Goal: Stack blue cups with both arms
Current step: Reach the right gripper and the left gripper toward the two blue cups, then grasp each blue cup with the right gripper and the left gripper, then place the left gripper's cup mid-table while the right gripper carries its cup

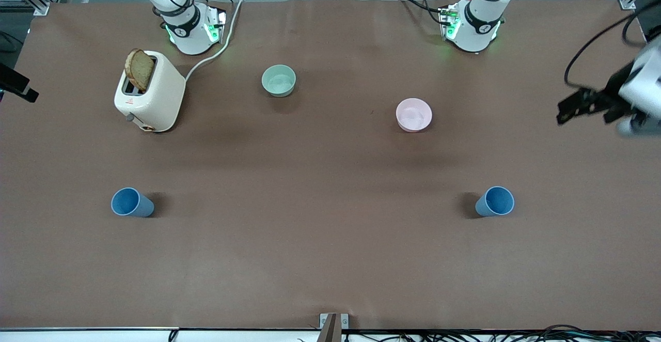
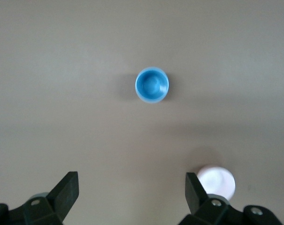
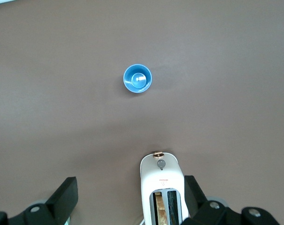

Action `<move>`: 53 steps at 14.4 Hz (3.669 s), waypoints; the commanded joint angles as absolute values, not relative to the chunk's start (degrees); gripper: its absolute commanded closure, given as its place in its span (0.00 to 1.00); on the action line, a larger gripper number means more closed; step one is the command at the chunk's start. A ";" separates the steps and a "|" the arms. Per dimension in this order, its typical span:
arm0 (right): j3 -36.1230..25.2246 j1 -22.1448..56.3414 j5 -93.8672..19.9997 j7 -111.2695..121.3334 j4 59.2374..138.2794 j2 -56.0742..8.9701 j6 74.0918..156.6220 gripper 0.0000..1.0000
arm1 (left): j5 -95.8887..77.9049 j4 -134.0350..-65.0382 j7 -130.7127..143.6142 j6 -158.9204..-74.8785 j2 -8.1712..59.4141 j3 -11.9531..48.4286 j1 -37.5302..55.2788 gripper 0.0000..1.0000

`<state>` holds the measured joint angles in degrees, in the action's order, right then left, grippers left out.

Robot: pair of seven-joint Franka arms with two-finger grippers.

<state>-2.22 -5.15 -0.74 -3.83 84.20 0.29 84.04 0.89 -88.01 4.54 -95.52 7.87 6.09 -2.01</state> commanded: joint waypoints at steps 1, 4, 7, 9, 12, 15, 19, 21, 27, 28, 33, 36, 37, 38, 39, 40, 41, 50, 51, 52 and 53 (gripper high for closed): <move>-1.93 -5.36 -0.35 -3.43 84.81 -1.75 85.42 0.00 | 2.20 -87.18 5.45 -104.10 16.85 6.15 -3.15 0.00; -1.93 -5.45 -0.44 0.42 87.52 -8.50 93.30 0.00 | 2.20 -91.14 5.45 -115.90 22.83 6.15 -3.95 0.00; -2.54 -6.15 -0.35 3.77 94.55 -14.31 110.07 0.00 | 2.20 -91.23 5.45 -118.20 27.85 6.24 -4.22 0.00; -2.99 -6.59 -0.44 7.19 97.72 -17.21 116.86 0.00 | 2.20 -91.40 5.45 -118.39 30.75 6.24 -3.61 0.11; -3.25 -7.03 -0.44 9.84 102.82 -21.78 127.67 0.00 | 1.94 -91.84 5.19 -119.26 33.48 6.50 -4.22 0.42; -3.25 -7.56 -0.61 10.11 103.27 -26.53 133.84 0.00 | 1.50 -91.93 5.27 -119.88 34.72 6.68 -4.04 0.67; -3.16 -7.47 -0.62 10.11 106.79 -28.47 140.70 0.20 | 1.58 -92.11 5.36 -119.88 34.28 7.03 -3.43 0.99; -3.08 -7.39 -0.79 10.02 106.35 -30.23 141.06 0.64 | 1.41 -91.94 5.62 -119.80 33.67 7.73 -2.03 1.00; -2.99 -7.29 -3.25 9.93 105.39 -31.38 140.10 1.00 | 1.84 -88.60 28.95 -119.62 32.34 14.59 7.18 1.00; -2.90 -7.38 -3.25 9.93 105.21 -31.12 138.79 1.00 | 2.02 -88.51 33.35 -119.88 32.69 14.59 10.08 1.00; -2.64 -6.68 -3.69 9.32 96.00 -28.57 123.17 0.99 | 1.93 -87.36 51.39 -121.73 36.38 14.50 22.83 1.00; -2.64 -4.14 -6.50 5.12 91.33 -26.90 116.82 0.99 | 2.02 -87.01 57.03 -124.44 38.66 14.41 27.24 0.98; -2.55 -2.83 -6.50 1.36 91.06 -26.02 116.55 0.99 | 1.93 -87.01 57.82 -125.32 39.37 14.41 27.51 0.96; -2.55 -0.72 -6.50 -2.60 90.88 -24.88 116.46 0.99 | 1.93 -87.01 58.35 -126.03 39.81 14.41 28.21 0.92; -2.55 0.69 -6.50 -5.59 90.79 -23.74 116.46 0.99 | 1.85 -87.01 58.97 -126.30 40.16 14.41 28.73 0.81; -2.46 1.83 -6.50 -8.58 90.79 -22.51 115.58 0.99 | 1.85 -87.01 59.50 -126.30 40.25 14.41 28.65 0.60; -2.20 3.41 -6.50 -11.48 90.70 -20.93 113.84 0.99 | 1.93 -87.01 59.50 -126.30 39.82 14.41 28.57 0.16; 21.42 11.05 0.51 -51.89 88.77 -16.70 107.75 0.99 | 11.51 -82.53 49.86 -106.97 18.31 12.57 13.91 0.00; 21.88 14.55 1.66 -56.47 87.73 -18.09 107.93 0.99 | 11.51 -82.53 47.22 -105.14 15.85 12.66 11.71 0.00; 21.80 18.33 2.28 -58.51 86.58 -20.37 107.93 0.99 | 11.51 -82.44 43.98 -102.94 13.56 12.57 9.86 0.00; 21.71 21.07 3.50 -59.75 85.35 -22.57 109.06 0.99 | 10.99 -82.53 39.77 -100.92 10.93 12.57 7.76 0.00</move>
<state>21.79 16.34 0.53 -55.61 88.61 -17.88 108.03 10.37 -80.82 44.64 -103.82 15.62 12.24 10.40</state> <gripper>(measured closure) 0.956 0.000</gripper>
